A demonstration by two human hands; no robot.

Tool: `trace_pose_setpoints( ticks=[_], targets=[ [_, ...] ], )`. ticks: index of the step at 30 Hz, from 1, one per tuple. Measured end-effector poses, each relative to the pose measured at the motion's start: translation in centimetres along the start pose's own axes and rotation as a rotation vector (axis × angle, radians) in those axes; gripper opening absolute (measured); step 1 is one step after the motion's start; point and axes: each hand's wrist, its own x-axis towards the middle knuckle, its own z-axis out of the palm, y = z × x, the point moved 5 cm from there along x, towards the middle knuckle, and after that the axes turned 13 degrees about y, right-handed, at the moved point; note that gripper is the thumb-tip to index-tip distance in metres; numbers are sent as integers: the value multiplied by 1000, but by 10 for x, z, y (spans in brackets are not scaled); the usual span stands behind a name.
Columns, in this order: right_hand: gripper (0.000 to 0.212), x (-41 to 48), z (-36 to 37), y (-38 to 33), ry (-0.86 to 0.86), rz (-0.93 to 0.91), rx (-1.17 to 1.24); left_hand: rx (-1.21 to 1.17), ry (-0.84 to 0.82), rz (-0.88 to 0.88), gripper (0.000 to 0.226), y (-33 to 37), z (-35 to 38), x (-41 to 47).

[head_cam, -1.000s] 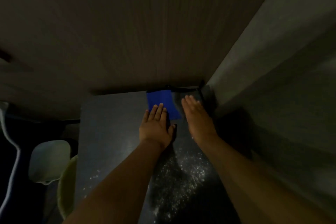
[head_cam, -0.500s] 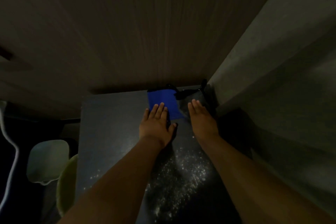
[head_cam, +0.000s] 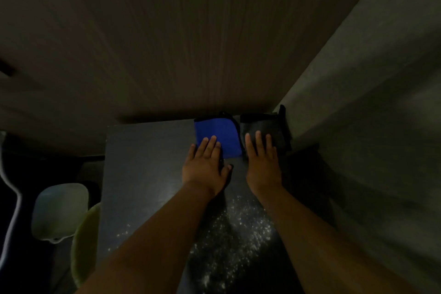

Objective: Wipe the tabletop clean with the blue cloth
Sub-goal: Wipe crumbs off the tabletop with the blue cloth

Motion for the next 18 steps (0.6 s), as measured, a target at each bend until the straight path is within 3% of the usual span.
trace_pose_setpoints(
  ticks=[6, 15, 18],
  targets=[
    [71, 4, 11, 7, -4, -56, 54, 35, -5, 35, 74, -1, 2, 0],
    [78, 32, 4, 7, -121, 15, 39, 53, -57, 50, 75, 2, 5, 2],
    [74, 27, -9, -6, 24, -66, 67, 10, -27, 52, 73, -1, 4, 2]
  ],
)
